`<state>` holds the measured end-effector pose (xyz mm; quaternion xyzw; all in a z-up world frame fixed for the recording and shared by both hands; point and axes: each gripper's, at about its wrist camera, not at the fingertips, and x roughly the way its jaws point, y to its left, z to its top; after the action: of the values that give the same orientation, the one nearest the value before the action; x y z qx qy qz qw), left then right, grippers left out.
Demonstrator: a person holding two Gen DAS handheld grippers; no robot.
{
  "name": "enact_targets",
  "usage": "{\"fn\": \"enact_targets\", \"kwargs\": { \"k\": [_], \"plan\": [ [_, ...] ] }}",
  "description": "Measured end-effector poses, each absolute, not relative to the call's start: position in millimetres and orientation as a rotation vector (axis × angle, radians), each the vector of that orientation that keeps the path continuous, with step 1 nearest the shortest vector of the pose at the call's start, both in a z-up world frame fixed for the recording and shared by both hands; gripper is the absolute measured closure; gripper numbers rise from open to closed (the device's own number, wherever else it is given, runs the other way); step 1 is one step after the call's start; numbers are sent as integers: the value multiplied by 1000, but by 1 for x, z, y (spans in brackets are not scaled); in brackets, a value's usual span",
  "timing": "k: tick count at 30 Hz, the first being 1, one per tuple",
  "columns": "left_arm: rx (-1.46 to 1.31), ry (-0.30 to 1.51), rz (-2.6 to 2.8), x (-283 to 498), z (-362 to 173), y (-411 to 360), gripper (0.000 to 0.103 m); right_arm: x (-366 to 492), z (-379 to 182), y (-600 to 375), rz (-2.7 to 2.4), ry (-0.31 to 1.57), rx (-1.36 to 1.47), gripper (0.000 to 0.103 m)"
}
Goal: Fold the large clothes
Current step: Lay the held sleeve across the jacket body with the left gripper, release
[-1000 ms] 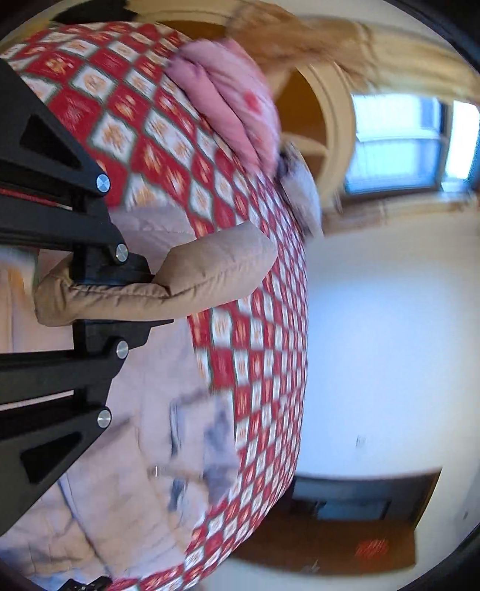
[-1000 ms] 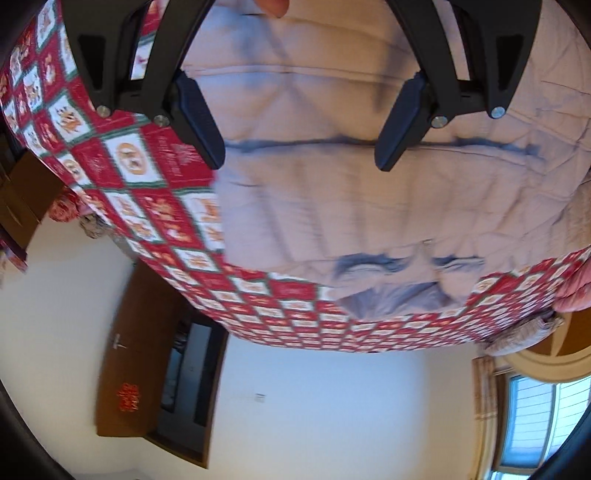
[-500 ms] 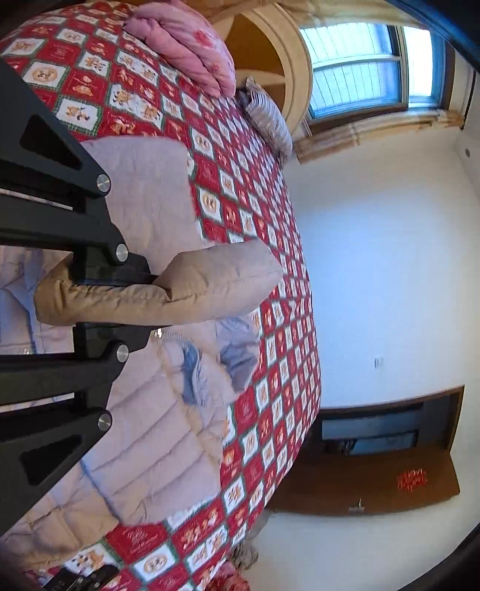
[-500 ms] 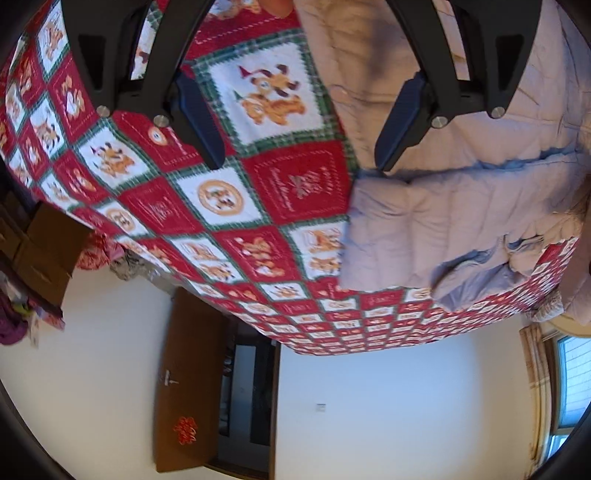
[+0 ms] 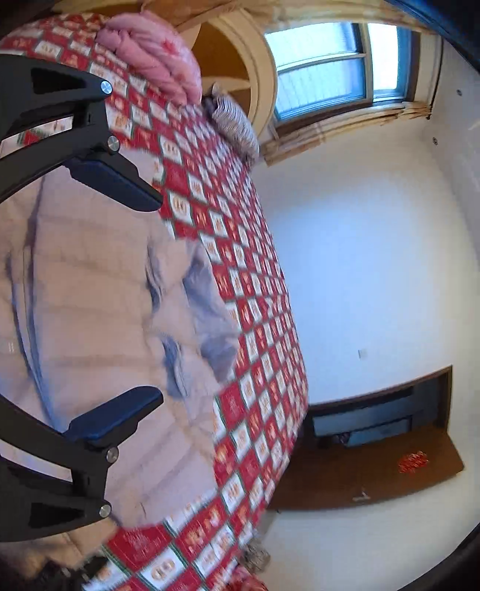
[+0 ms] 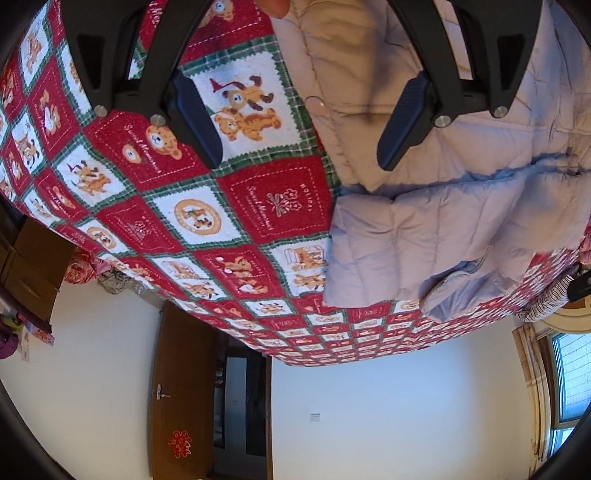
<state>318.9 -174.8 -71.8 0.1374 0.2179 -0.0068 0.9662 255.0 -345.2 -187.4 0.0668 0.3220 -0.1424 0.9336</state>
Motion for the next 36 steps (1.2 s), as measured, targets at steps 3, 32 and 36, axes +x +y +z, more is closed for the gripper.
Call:
{"fn": "enact_targets", "kwargs": {
  "k": [3,32,36],
  "plan": [
    [276,444,72,330,-80,-135,7,259,-178,-334,-263,639,151,15],
    [-145,680,142,428,-110,37,7,337,-133,-248,-154,645,112,52],
    [-122,757,214,464,-140,37,7,377,-142,-230,-9,669,200,60]
  ]
}}
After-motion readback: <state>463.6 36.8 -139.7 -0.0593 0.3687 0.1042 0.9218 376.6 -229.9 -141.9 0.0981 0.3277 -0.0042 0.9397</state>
